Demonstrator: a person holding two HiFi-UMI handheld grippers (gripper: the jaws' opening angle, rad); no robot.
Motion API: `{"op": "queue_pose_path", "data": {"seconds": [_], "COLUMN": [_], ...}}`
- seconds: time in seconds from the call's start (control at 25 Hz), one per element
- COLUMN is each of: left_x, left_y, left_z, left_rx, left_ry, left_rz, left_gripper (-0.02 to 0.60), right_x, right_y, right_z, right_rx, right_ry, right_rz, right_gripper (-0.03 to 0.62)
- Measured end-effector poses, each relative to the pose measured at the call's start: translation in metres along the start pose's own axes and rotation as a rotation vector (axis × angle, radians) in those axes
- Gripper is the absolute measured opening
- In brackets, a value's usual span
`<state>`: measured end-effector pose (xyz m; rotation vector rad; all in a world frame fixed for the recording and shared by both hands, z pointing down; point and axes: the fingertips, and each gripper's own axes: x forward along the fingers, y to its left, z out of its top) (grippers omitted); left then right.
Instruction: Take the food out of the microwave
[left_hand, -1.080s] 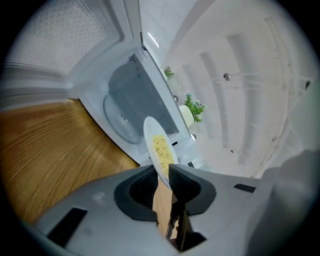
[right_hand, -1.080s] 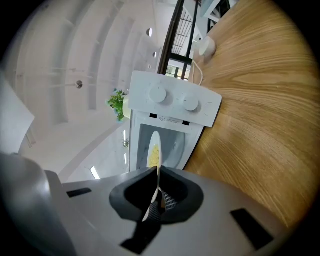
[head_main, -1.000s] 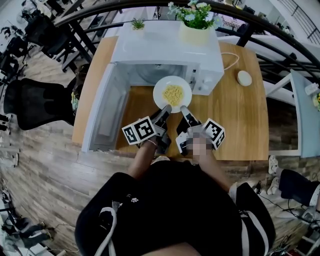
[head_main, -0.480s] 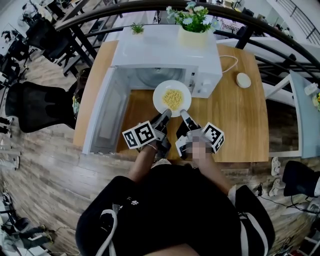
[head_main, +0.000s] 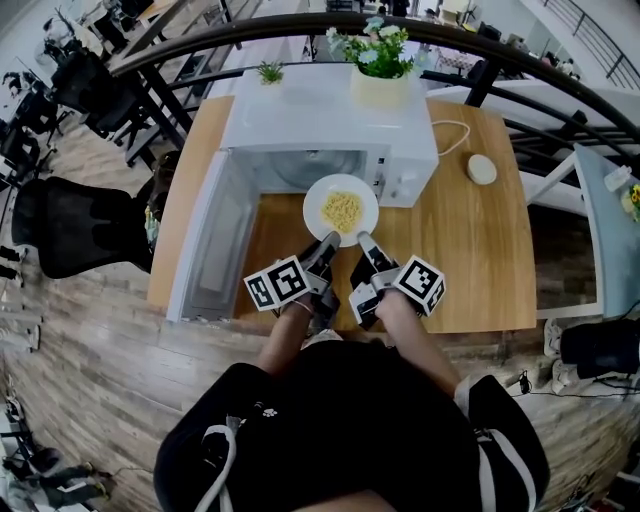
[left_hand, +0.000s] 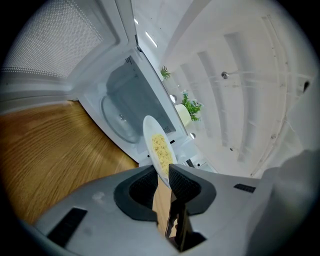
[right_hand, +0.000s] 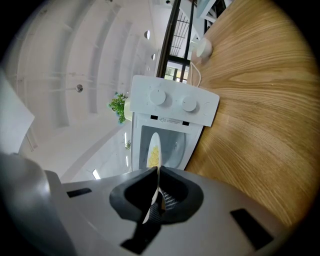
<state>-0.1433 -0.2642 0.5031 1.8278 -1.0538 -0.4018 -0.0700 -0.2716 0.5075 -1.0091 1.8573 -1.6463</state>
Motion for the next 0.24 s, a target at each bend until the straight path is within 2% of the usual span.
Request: {"op": "queue_pose_path", "data": {"seconds": [0.24], "left_x": [-0.0025], "left_y": [0.0016], "left_z": [-0.0017], "left_rx": [0.004], "left_ry": [0.003], "left_rz": [0.003], "left_gripper": [0.072], "right_x": [-0.0008], "right_y": [-0.0018], "right_z": [-0.0030], "right_rx": [0.009], "right_ry": [0.004], "right_rz": [0.000], "right_gripper": [0.015]}}
